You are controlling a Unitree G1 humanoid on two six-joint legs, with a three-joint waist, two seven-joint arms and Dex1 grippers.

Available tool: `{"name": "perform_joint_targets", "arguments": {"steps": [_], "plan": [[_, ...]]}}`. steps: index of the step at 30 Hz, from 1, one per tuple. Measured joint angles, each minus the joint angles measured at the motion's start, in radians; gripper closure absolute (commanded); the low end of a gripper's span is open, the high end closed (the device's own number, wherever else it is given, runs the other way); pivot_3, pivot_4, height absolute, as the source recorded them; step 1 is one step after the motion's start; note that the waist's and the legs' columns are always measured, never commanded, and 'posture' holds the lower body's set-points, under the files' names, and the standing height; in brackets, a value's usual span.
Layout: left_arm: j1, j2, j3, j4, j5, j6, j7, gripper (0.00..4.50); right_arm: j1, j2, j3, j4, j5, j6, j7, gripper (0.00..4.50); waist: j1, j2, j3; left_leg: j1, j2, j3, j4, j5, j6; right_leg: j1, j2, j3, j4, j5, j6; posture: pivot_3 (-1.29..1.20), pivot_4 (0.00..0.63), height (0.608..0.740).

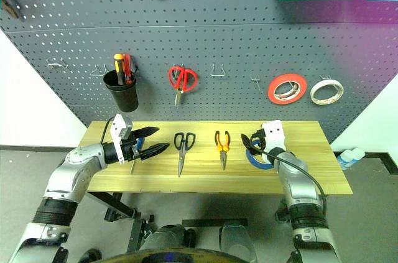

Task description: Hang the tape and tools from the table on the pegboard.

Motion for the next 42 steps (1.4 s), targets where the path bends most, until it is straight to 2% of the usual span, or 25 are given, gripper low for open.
{"name": "perform_joint_targets", "arguments": {"steps": [9, 17, 22, 25, 42], "plan": [[-0.018, 0.02, -0.025, -0.066, -0.015, 0.068, -0.045, 0.05, 0.077, -0.052, 0.066, -0.088, -0.063, 0.077, 0.008, 0.0, -0.001, 0.001, 0.037, -0.001, 0.0, 0.0, -0.001, 0.0, 0.0, -0.003, 0.0, 0.001, 0.0, -0.001, -0.001, -0.15, 0.11, 0.74], [-0.049, 0.014, -0.046, -0.091, -0.021, 0.101, -0.046, 0.05, 0.065, -0.074, 0.068, -0.171, -0.08, 0.26, -0.015, 0.0, -0.001, -0.004, 0.077, -0.004, 0.0, 0.001, -0.001, 0.0, 0.0, -0.005, -0.001, 0.001, -0.001, -0.001, -0.001, -0.15, 0.147, 0.74], [-0.056, 0.016, -0.065, -0.104, -0.021, 0.108, -0.063, 0.05, 0.039, -0.088, 0.069, -0.188, -0.084, 0.33, -0.018, 0.0, 0.0, -0.005, 0.084, -0.015, 0.0, 0.001, -0.001, 0.002, 0.002, -0.016, -0.001, 0.0, 0.0, 0.001, 0.003, -0.16, 0.157, 0.74], [-0.056, 0.022, -0.083, -0.104, -0.019, 0.105, -0.074, 0.05, 0.028, -0.112, 0.083, -0.189, -0.098, 0.354, -0.009, 0.0, 0.001, -0.006, 0.09, -0.016, 0.0, 0.001, -0.002, 0.002, 0.003, -0.017, -0.001, 0.0, 0.0, 0.001, 0.003, -0.15, 0.157, 0.74], [-0.051, 0.023, -0.087, -0.146, -0.02, 0.105, -0.055, 0.05, -0.155, -0.154, 0.202, 0.046, -0.141, 0.451, 0.112, 0.0, 0.008, -0.007, 0.098, -0.016, 0.0, 0.001, -0.002, 0.002, 0.003, -0.016, -0.001, 0.0, 0.0, 0.002, 0.002, -0.11, 0.155, 0.74]]}}
